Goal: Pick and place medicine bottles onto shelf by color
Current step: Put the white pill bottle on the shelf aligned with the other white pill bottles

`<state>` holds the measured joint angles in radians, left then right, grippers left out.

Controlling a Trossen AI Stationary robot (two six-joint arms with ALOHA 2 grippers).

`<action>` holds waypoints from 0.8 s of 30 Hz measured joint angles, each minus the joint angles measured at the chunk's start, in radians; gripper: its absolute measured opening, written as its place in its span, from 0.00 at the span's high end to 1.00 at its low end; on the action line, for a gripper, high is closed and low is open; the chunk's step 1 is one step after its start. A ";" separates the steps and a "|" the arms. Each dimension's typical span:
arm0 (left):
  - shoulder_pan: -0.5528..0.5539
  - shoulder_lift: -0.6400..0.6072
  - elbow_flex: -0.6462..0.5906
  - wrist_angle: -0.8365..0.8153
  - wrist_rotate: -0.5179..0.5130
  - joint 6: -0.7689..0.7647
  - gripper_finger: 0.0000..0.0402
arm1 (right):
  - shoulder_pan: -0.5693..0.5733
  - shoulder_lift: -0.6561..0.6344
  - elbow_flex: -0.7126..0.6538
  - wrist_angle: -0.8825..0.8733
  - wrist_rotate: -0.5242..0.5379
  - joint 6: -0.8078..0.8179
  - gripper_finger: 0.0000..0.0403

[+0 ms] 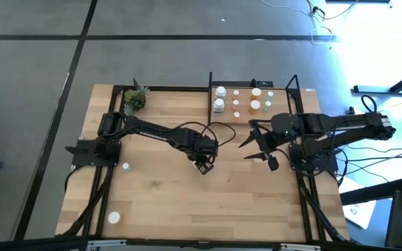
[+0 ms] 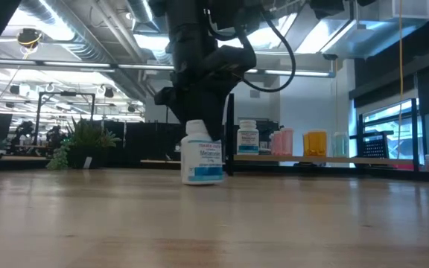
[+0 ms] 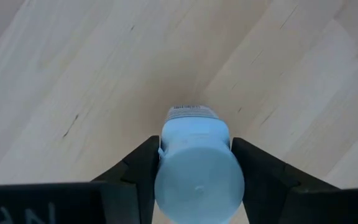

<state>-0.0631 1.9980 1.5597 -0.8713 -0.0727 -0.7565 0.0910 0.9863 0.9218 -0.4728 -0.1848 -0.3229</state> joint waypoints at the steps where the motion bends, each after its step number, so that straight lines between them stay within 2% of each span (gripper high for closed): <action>1: 0.000 0.000 0.000 -0.001 0.000 0.000 0.59 | 0.000 0.000 0.000 0.000 0.000 0.000 0.49; 13: 0.000 0.000 0.000 -0.002 -0.001 -0.001 0.48 | 0.000 0.000 0.000 0.000 0.000 0.000 0.49; 24: -0.001 0.000 0.000 -0.003 -0.015 -0.005 0.28 | 0.000 0.000 0.000 0.000 0.000 0.000 0.49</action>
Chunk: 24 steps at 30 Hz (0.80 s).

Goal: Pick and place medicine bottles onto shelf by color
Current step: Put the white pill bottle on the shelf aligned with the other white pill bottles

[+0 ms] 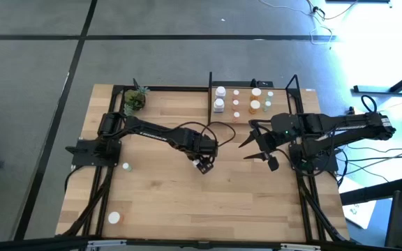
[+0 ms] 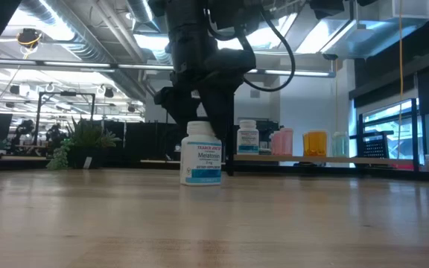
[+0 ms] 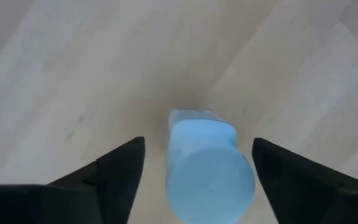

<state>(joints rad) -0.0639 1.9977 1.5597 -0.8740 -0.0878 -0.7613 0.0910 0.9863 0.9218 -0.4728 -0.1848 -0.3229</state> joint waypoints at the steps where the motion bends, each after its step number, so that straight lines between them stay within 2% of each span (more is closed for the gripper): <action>1: -0.001 -0.002 0.000 -0.001 -0.010 -0.003 0.26 | 0.000 0.000 0.000 0.000 0.000 0.000 0.49; 5: -0.009 -0.023 0.008 -0.013 -0.067 -0.004 0.20 | 0.000 0.000 0.000 0.000 0.000 0.000 0.49; 10: -0.025 -0.037 0.075 -0.098 -0.095 0.006 0.18 | 0.000 0.000 0.000 -0.001 0.000 0.000 0.49; 17: -0.097 -0.037 0.214 -0.324 -0.252 0.003 0.19 | 0.000 0.000 0.000 0.000 0.000 0.000 0.49; 21: -0.157 -0.047 0.276 -0.426 -0.305 -0.065 0.19 | 0.000 0.000 0.000 0.000 0.000 0.000 0.49; 24: -0.194 -0.063 0.278 -0.460 -0.315 -0.129 0.20 | 0.000 0.000 0.000 0.000 0.000 0.000 0.49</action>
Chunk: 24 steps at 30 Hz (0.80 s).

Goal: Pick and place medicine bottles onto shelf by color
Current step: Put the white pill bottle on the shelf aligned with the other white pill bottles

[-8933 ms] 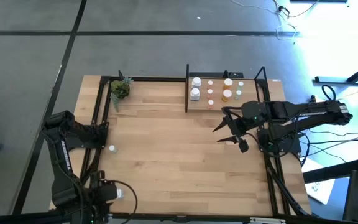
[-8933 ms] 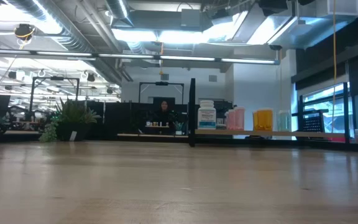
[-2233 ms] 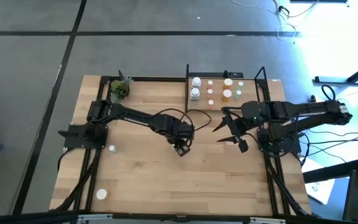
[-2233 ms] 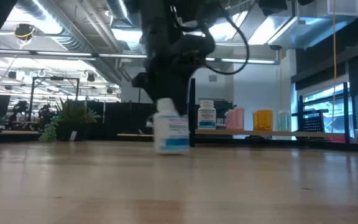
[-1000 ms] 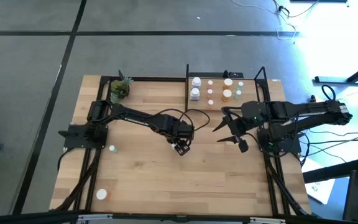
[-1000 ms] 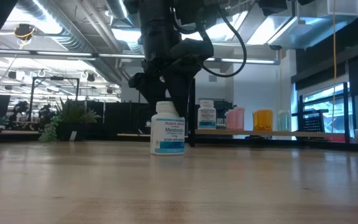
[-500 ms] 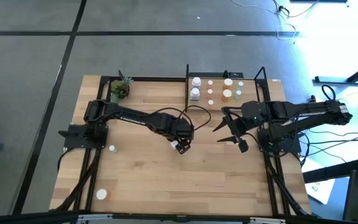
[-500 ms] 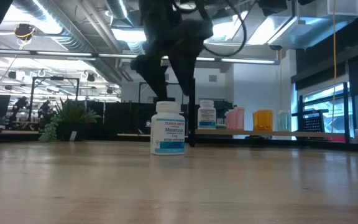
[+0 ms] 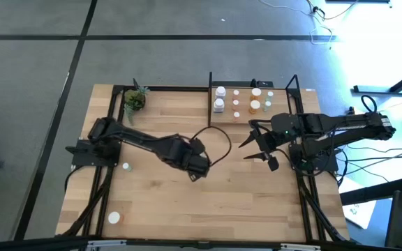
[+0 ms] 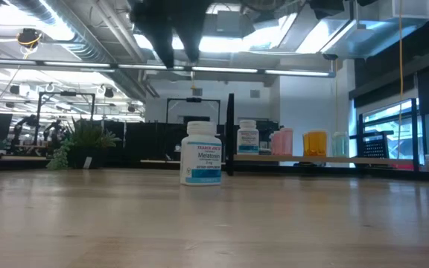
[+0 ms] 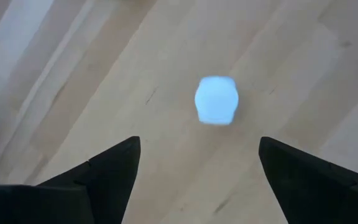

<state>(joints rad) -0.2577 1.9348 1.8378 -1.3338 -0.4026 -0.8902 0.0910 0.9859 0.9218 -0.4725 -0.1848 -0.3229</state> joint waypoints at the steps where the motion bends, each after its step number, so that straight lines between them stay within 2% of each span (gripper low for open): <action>1: -0.012 -0.006 0.000 -0.012 -0.005 -0.024 0.20 | 0.000 0.000 0.000 0.000 0.000 0.000 0.49; 10: -0.116 -0.061 0.000 -0.045 -0.057 -0.244 0.20 | 0.000 0.000 0.000 0.000 0.000 0.000 0.49; 22: -0.248 -0.074 0.001 -0.046 -0.059 -0.435 0.20 | -0.027 0.000 0.000 0.011 -0.020 0.000 0.49; 24: -0.278 -0.074 0.001 -0.046 -0.088 -0.479 0.20 | -0.028 0.000 0.000 0.011 -0.014 0.000 0.49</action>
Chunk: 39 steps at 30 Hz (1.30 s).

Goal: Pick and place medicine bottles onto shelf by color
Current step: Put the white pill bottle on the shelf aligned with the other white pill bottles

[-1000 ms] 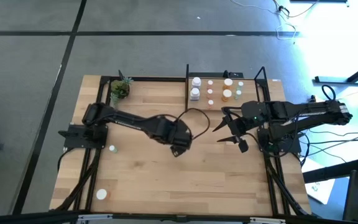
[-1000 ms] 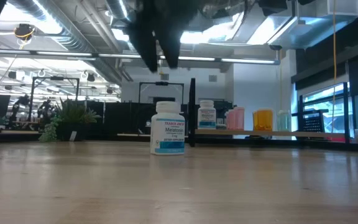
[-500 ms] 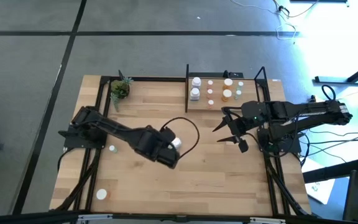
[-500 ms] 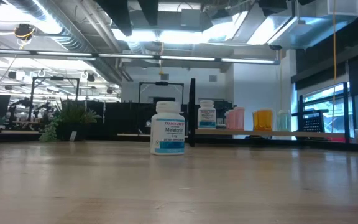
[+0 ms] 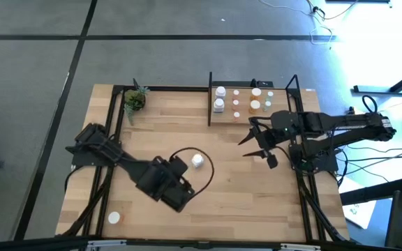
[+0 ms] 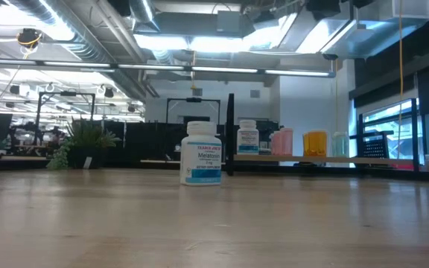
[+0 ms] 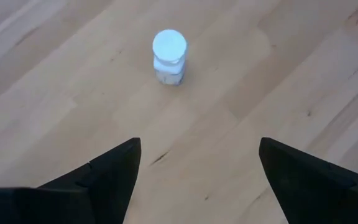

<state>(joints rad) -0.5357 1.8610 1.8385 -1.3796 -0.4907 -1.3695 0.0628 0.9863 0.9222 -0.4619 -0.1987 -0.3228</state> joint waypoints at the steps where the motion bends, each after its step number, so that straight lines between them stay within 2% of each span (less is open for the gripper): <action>1: -0.013 0.000 0.000 -0.001 -0.018 -0.019 0.20 | 0.000 0.000 0.000 0.001 -0.001 0.000 0.49; 19: -0.188 0.000 0.000 -0.099 -0.183 -0.255 0.20 | 0.001 0.000 0.000 0.038 -0.005 0.005 0.49; 26: -0.223 0.000 0.000 -0.180 -0.232 -0.331 0.20 | 0.001 0.000 0.000 0.040 -0.005 0.133 0.49; 29: -0.227 0.000 0.000 -0.184 -0.233 -0.331 0.20 | 0.001 0.005 0.000 0.053 -0.005 0.137 0.49; 33: -0.227 0.000 0.000 -0.188 -0.234 -0.330 0.20 | 0.001 0.048 0.000 0.072 0.029 0.134 0.49; 39: -0.226 0.000 0.000 -0.192 -0.260 -0.325 0.20 | -0.006 0.193 0.000 0.111 0.032 0.106 0.49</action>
<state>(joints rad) -0.7616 1.8610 1.8381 -1.5715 -0.7509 -1.6943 0.0570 1.1793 0.9222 -0.3510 -0.1666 -0.2169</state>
